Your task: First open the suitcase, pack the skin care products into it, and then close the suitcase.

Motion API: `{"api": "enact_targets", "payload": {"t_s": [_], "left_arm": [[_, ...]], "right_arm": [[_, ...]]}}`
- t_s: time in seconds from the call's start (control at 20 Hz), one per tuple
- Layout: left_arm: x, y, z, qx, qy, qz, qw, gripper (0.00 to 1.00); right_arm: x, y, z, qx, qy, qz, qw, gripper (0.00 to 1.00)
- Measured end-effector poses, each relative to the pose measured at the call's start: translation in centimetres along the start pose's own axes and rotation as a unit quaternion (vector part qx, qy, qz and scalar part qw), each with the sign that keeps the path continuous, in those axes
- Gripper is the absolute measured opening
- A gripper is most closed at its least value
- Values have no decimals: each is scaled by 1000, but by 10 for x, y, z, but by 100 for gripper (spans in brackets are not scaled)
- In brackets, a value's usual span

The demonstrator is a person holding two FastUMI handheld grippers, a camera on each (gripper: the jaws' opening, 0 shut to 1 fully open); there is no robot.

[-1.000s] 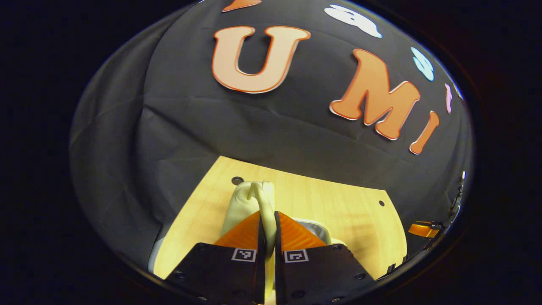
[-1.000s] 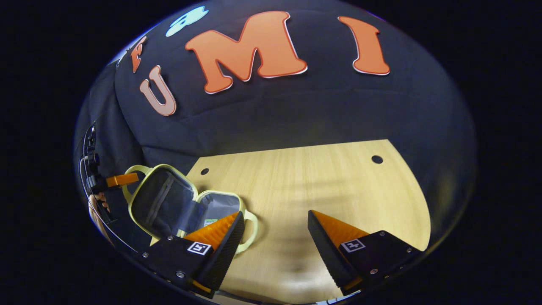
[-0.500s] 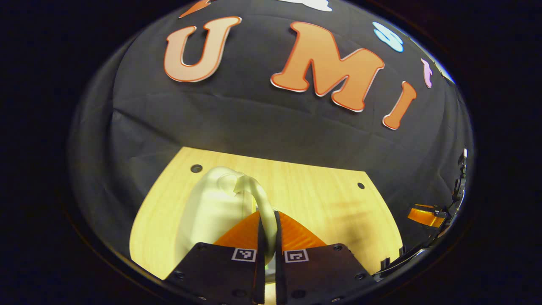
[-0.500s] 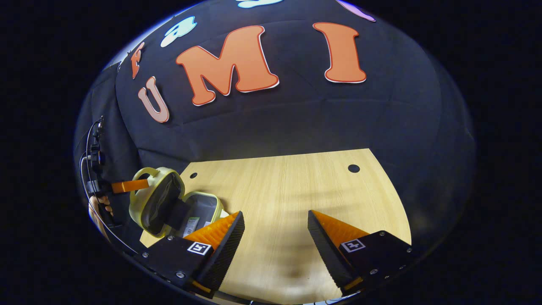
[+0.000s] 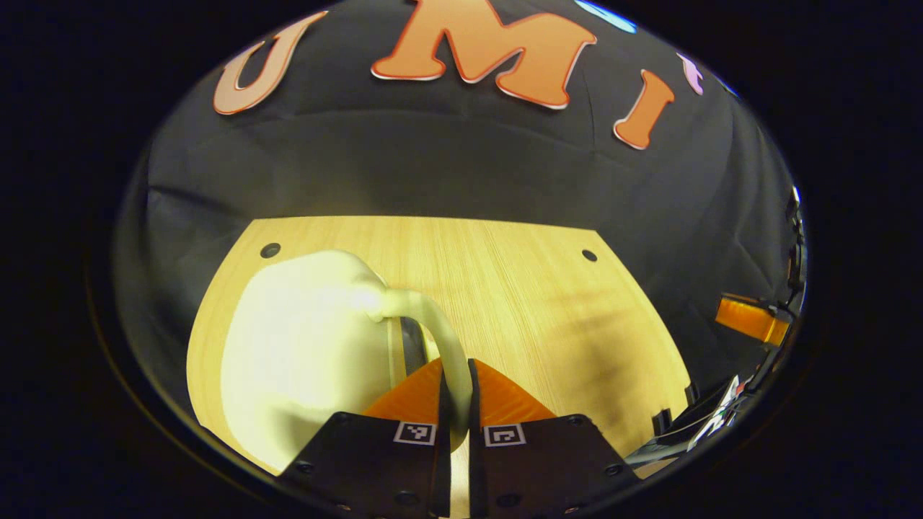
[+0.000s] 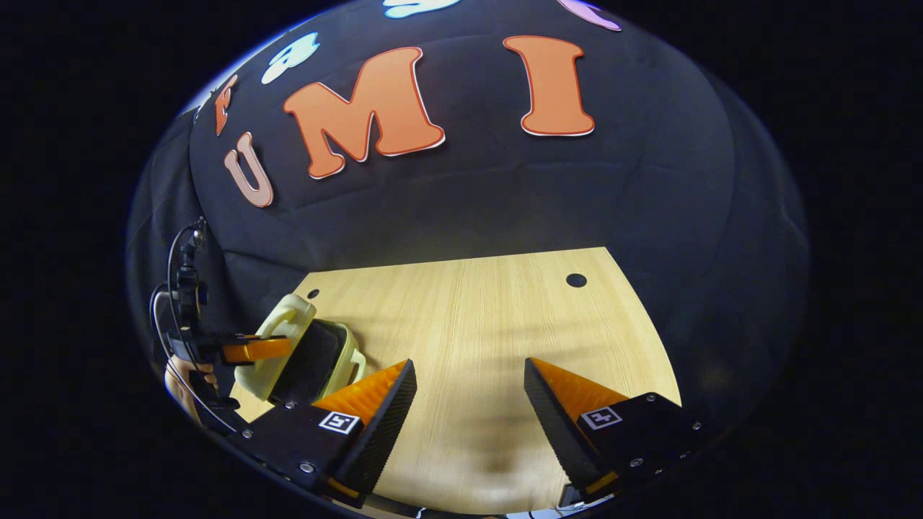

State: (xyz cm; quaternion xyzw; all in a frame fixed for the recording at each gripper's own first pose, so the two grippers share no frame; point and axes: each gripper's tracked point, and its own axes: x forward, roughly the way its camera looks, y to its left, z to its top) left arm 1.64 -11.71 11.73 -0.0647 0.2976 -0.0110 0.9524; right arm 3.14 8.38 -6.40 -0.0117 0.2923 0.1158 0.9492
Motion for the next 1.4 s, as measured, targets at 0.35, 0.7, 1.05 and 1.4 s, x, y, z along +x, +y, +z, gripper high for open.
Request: {"api": "enact_targets", "payload": {"t_s": [0.35, 0.7, 1.05, 1.4], "left_arm": [[57, -20, -53, 40, 58, 17, 997, 10], [79, -26, -65, 67, 83, 47, 993, 10], [32, -45, -11, 36, -15, 54, 998, 85], [-88, -70, 93, 56, -233, 99, 966, 99]], "right_arm": [[0, -18, -23, 3, 22, -9, 1000, 96], [1, -22, -35, 2, 35, -5, 999, 96], [-2, -13, -28, -4, 17, 2, 1000, 96], [-26, 9, 26, -53, -98, -5, 994, 96]]}}
